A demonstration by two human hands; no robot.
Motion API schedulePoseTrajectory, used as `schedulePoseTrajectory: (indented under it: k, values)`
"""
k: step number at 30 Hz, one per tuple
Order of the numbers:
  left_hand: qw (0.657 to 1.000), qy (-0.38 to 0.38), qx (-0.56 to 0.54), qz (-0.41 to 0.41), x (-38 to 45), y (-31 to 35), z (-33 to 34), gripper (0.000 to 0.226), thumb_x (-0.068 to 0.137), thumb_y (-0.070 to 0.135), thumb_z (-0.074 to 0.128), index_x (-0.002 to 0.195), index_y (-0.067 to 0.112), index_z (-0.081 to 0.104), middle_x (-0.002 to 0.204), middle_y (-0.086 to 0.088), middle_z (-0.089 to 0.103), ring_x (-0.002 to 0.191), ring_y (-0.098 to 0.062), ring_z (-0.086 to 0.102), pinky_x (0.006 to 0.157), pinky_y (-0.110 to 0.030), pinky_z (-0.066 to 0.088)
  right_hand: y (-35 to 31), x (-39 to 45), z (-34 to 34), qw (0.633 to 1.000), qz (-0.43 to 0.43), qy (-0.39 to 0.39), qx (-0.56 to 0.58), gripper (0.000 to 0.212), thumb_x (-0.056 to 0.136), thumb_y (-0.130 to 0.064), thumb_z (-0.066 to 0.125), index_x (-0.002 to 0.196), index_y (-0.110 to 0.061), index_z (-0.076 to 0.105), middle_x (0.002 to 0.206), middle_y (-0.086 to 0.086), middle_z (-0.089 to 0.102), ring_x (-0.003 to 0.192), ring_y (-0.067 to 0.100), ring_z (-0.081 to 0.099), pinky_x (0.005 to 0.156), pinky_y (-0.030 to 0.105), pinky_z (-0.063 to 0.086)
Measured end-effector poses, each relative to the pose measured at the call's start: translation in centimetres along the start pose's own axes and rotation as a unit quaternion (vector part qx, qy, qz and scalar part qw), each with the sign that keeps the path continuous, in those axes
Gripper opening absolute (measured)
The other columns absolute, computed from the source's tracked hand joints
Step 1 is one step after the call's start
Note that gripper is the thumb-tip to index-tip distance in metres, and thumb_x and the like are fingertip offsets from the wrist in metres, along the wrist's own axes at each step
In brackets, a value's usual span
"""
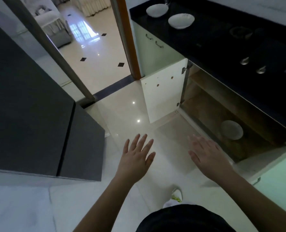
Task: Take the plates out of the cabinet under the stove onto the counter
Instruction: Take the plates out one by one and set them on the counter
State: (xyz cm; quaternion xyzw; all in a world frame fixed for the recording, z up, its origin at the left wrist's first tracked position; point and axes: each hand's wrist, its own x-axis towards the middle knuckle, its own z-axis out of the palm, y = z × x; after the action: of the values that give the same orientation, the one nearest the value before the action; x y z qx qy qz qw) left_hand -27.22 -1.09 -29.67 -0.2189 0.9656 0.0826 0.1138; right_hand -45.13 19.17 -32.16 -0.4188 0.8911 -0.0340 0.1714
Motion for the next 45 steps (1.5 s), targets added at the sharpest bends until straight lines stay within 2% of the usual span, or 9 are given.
schedulePoseTrajectory:
  k: [6,12,20,24,29,31,34,39,45]
  values:
    - [0.999,-0.001,0.031,0.042,6.9,-0.1,-2.8,0.070,0.089,0.061,-0.013,0.153,0.037,0.004,0.163,0.008,-0.005,0.147,-0.014,-0.019,0.120,-0.045,-0.007,3.2,4.4,-2.0,0.999,0.032,0.009,0.036,0.068,0.094,-0.056,0.006,0.149,-0.025,0.029,0.152,0.004,0.039,0.140,0.024,0.033,0.115,0.046,0.027]
    - [0.995,0.030,0.050,0.076,13.8,-1.5,-5.4,0.071,0.090,0.062,-0.011,0.154,0.036,0.007,0.163,0.007,0.000,0.147,-0.014,-0.016,0.120,-0.043,-0.006,4.4,7.5,-5.1,0.991,0.097,0.049,0.072,0.079,0.085,-0.058,-0.005,0.152,-0.027,0.023,0.157,0.000,0.029,0.145,0.021,0.022,0.117,0.040,0.018]
    - [0.976,0.071,0.054,0.200,26.0,-3.6,-8.5,0.063,0.098,0.056,0.007,0.152,0.030,0.028,0.160,0.002,0.023,0.150,-0.018,0.008,0.120,-0.043,0.008,4.1,13.8,-6.7,0.971,0.195,0.072,0.118,0.053,0.102,-0.047,0.023,0.152,-0.031,0.018,0.158,-0.006,0.024,0.144,0.017,0.020,0.114,0.039,0.024]
    - [0.964,0.060,0.071,0.251,30.6,-5.6,-8.4,0.057,0.100,0.052,0.020,0.145,0.027,0.043,0.153,0.000,0.040,0.145,-0.021,0.027,0.117,-0.046,0.024,2.9,16.5,-7.2,0.959,0.254,0.080,0.097,0.055,0.101,-0.045,0.023,0.153,-0.028,0.019,0.158,-0.004,0.026,0.143,0.019,0.023,0.114,0.037,0.024]
    - [0.945,0.035,0.089,0.312,35.9,-8.0,-9.2,0.057,0.097,0.052,0.024,0.142,0.026,0.049,0.150,0.000,0.045,0.143,-0.022,0.033,0.113,-0.046,0.029,0.4,18.4,-7.6,0.948,0.299,0.082,0.079,0.060,0.099,-0.050,0.014,0.153,-0.026,0.022,0.157,-0.005,0.028,0.142,0.018,0.026,0.114,0.036,0.025]
    - [0.933,0.029,0.096,0.347,37.9,-7.4,-9.5,0.057,0.097,0.051,0.024,0.140,0.025,0.051,0.148,-0.001,0.047,0.141,-0.023,0.036,0.112,-0.047,0.032,0.2,18.3,-7.6,0.939,0.321,0.090,0.086,0.069,0.092,-0.054,0.007,0.151,-0.024,0.028,0.154,-0.003,0.034,0.140,0.019,0.031,0.112,0.038,0.029]
    - [0.914,0.020,0.099,0.392,40.1,-5.0,-10.1,0.062,0.098,0.053,0.015,0.142,0.024,0.049,0.149,-0.002,0.046,0.141,-0.024,0.035,0.112,-0.048,0.030,-0.1,17.6,-7.5,0.922,0.356,0.126,0.088,0.063,0.094,-0.049,0.019,0.145,-0.019,0.041,0.147,0.001,0.045,0.135,0.022,0.040,0.107,0.039,0.036]
    - [0.873,-0.007,0.091,0.480,41.7,0.5,-9.8,0.077,0.092,0.061,-0.010,0.153,0.028,0.024,0.161,0.001,0.021,0.149,-0.020,0.009,0.118,-0.040,0.008,1.2,16.2,-7.2,0.902,0.397,0.144,0.087,0.053,0.097,-0.044,0.030,0.141,-0.018,0.045,0.143,0.001,0.050,0.133,0.022,0.044,0.104,0.039,0.040]
    - [0.847,-0.018,0.127,0.516,44.1,6.0,-8.5,0.063,0.100,0.056,0.011,0.150,0.024,0.033,0.156,-0.002,0.033,0.147,-0.023,0.022,0.116,-0.046,0.022,4.4,16.1,-5.3,0.884,0.433,0.144,0.104,0.055,0.097,-0.044,0.032,0.142,-0.017,0.045,0.146,0.002,0.048,0.136,0.022,0.042,0.111,0.038,0.030]
